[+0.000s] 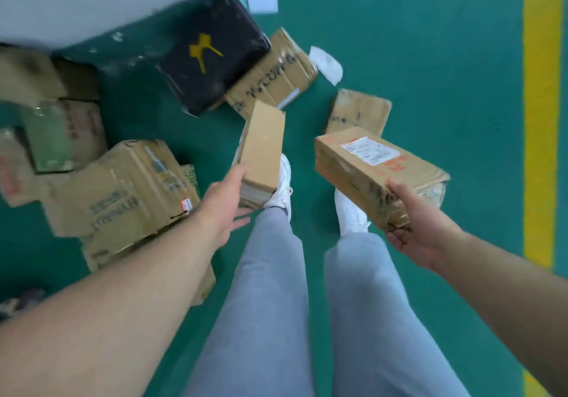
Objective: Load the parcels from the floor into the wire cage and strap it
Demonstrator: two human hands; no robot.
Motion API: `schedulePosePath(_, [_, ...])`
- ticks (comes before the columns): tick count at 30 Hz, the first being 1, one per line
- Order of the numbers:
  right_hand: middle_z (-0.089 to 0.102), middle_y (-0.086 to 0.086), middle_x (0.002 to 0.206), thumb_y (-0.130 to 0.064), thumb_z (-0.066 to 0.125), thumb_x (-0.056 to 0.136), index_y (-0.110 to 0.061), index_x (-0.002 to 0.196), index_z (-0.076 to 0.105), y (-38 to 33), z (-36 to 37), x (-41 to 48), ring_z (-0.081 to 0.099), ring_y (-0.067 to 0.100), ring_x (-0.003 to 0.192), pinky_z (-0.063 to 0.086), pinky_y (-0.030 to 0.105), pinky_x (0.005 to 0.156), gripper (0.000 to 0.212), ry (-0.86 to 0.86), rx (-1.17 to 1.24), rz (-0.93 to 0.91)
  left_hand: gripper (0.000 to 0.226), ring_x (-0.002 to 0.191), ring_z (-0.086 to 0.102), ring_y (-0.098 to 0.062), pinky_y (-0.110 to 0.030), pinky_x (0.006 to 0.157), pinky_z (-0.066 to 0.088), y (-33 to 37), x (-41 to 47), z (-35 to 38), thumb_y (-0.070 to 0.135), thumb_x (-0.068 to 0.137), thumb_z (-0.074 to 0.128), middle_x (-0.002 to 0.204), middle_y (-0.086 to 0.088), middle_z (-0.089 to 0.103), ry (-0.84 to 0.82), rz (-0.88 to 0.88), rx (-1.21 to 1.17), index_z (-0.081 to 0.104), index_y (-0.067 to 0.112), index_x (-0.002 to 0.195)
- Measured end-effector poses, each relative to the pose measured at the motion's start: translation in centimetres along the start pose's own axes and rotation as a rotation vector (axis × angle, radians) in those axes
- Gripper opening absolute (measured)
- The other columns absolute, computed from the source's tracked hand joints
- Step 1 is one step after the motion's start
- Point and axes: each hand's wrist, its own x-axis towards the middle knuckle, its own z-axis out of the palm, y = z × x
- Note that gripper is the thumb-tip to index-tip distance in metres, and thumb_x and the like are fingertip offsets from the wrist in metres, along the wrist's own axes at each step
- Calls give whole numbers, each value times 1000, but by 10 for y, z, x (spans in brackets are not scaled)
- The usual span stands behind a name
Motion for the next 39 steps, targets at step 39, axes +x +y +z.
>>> schedulePosePath(39, [79, 0, 106, -49, 75, 87, -28, 115, 72, 752, 188, -374, 64, 20, 89, 44, 31, 73, 35, -684, -1604, -369, 50, 111, 66, -27, -41, 100, 51, -877, -418, -128, 56, 87, 69, 126, -4, 68, 416, -95, -2102, 67, 22, 123])
